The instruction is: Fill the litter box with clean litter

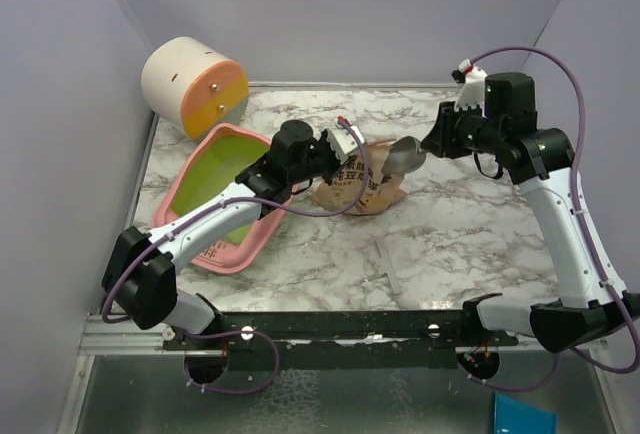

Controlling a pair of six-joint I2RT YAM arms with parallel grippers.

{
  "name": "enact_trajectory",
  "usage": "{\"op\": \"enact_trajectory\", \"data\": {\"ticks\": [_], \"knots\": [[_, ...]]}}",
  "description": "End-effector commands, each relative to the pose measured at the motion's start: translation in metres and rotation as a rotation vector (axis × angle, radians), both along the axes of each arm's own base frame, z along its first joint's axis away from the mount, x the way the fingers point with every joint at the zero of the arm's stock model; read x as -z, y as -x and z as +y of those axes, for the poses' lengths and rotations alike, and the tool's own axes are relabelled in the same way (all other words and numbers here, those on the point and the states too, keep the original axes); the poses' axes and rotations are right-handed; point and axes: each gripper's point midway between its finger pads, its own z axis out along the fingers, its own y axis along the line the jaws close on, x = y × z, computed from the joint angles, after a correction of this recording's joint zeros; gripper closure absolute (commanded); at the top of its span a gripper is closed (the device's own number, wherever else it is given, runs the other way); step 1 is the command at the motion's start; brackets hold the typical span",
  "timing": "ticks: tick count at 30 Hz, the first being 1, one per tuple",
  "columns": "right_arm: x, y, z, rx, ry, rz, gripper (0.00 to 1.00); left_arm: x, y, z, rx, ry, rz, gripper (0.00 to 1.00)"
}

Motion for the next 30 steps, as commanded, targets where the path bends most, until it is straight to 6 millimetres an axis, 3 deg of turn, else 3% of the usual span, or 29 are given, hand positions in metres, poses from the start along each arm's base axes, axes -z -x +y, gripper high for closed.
{"op": "enact_trajectory", "data": {"ticks": [1,4,12,20,25,30], "knots": [[-0.030,0.012,-0.010,0.035,0.027,-0.055,0.99,-0.067,0.005,-0.008,0.018,0.156,-0.148,1.00],[-0.031,0.019,-0.016,0.052,0.034,-0.062,0.99,-0.069,0.005,-0.006,0.007,0.176,-0.159,1.00],[-0.014,0.027,-0.007,0.006,0.003,-0.028,0.99,-0.066,0.008,-0.008,0.014,0.193,-0.149,1.00],[0.005,0.003,0.003,-0.012,0.006,0.003,0.99,-0.070,0.025,-0.012,0.093,0.209,-0.147,1.00],[0.010,-0.009,0.011,-0.038,0.013,0.019,0.99,-0.063,0.035,-0.008,0.115,0.204,-0.143,1.00],[0.027,-0.015,0.022,-0.058,0.051,0.061,0.99,-0.056,0.045,-0.007,0.131,0.225,-0.129,1.00]]}}
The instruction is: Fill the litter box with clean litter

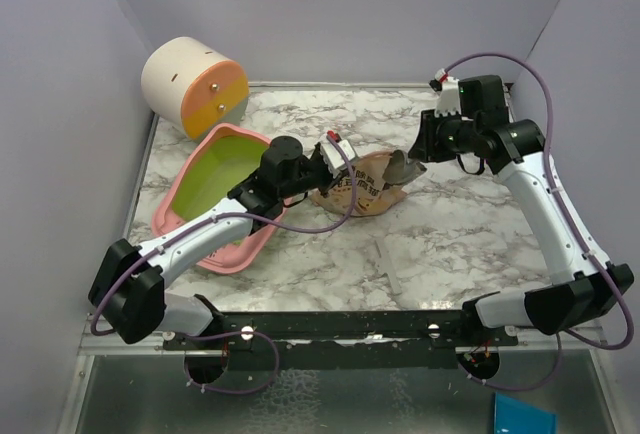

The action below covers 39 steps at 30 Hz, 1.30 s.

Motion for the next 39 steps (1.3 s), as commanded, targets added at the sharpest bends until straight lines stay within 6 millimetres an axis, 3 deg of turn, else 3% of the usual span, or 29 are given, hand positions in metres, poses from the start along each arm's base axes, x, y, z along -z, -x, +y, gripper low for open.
{"op": "enact_trajectory", "data": {"ticks": [1,5,19,23,30,39], "knots": [[-0.007,-0.008,0.016,-0.044,0.012,-0.042,0.99,-0.056,0.021,-0.011,0.091,0.162,-0.109,1.00],[0.009,-0.012,0.018,-0.012,0.091,-0.029,0.99,-0.052,0.023,-0.012,0.093,0.159,-0.098,1.00],[0.076,-0.030,-0.015,0.166,0.315,-0.012,0.99,-0.058,0.013,-0.024,0.096,0.152,-0.092,1.00],[0.088,-0.033,-0.008,0.159,0.313,0.005,0.99,-0.059,0.011,-0.029,0.106,0.148,-0.086,1.00],[0.125,-0.028,0.004,0.129,0.313,0.084,0.99,-0.055,0.008,-0.034,0.114,0.119,-0.087,1.00],[0.172,-0.011,0.018,0.074,0.266,0.194,0.99,-0.036,-0.001,-0.036,0.091,0.096,-0.081,0.99]]}}
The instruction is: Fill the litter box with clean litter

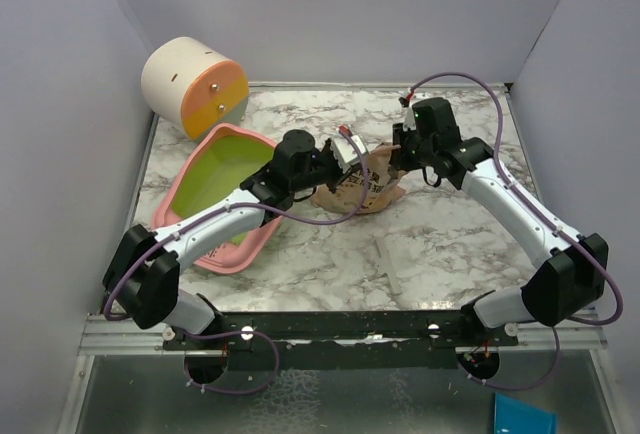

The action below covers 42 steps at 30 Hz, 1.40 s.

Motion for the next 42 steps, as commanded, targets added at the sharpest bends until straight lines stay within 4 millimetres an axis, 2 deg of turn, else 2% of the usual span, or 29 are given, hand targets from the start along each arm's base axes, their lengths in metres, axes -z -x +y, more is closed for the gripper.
{"op": "enact_trajectory", "data": {"ticks": [1,6,11,13,19,26,36,42], "knots": [[0.090,0.029,-0.007,-0.022,0.093,0.243,0.99,-0.044,0.007,-0.020,0.074,0.114,-0.102,0.95],[0.081,0.041,0.003,-0.085,0.036,0.259,0.99,-0.044,-0.001,-0.023,0.060,0.102,-0.122,0.82],[0.070,0.050,0.007,-0.128,0.010,0.260,0.99,-0.049,-0.007,-0.026,0.051,0.098,-0.133,0.81],[0.072,0.051,0.008,-0.140,0.003,0.258,0.99,-0.051,-0.008,-0.027,0.056,0.100,-0.138,0.81],[0.106,0.054,0.014,-0.159,0.002,0.339,0.99,-0.034,-0.008,-0.027,0.051,0.071,-0.100,0.81],[0.122,0.051,0.026,-0.172,-0.045,0.359,0.99,-0.016,-0.010,-0.019,0.018,0.020,-0.079,0.85],[0.125,0.054,0.053,-0.230,-0.194,0.385,0.99,0.001,-0.017,-0.022,-0.001,-0.001,-0.046,0.86],[0.110,0.058,0.057,-0.251,-0.405,0.400,0.99,0.007,-0.026,-0.020,-0.036,-0.016,-0.039,0.92]]}}
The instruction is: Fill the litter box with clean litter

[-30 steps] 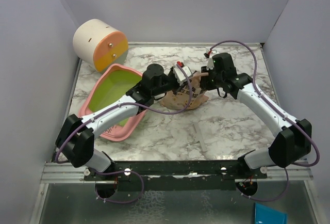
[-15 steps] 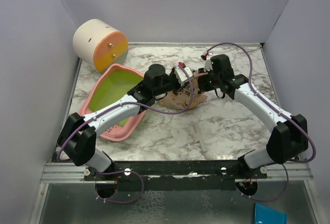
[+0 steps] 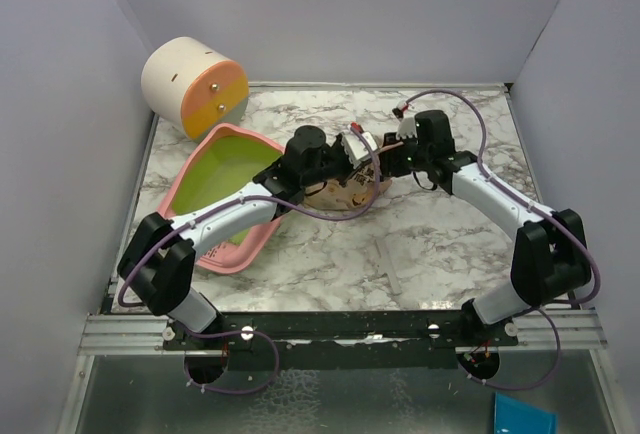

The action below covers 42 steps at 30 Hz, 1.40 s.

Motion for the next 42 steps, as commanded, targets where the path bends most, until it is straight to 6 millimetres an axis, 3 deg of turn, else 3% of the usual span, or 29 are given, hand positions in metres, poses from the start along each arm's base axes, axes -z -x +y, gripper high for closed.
{"op": "enact_trajectory", "data": {"ticks": [1,5,25,34,42], "knots": [[0.058,0.070,0.013,-0.110,-0.135,0.372,0.99,0.008,-0.007,0.000,-0.032,-0.015,0.016,0.93],[0.053,0.069,0.012,-0.117,-0.188,0.378,0.99,0.009,-0.013,0.001,-0.051,-0.013,0.026,1.00],[0.022,0.053,0.028,-0.112,-0.436,0.368,0.99,0.013,-0.013,0.009,-0.030,-0.011,0.074,1.00],[0.003,0.040,0.011,-0.023,-0.551,0.343,0.99,0.008,-0.012,0.014,-0.026,-0.007,0.074,1.00],[-0.019,0.033,0.003,0.000,-0.665,0.302,0.99,-0.007,-0.004,0.021,-0.009,0.009,0.058,1.00]]}}
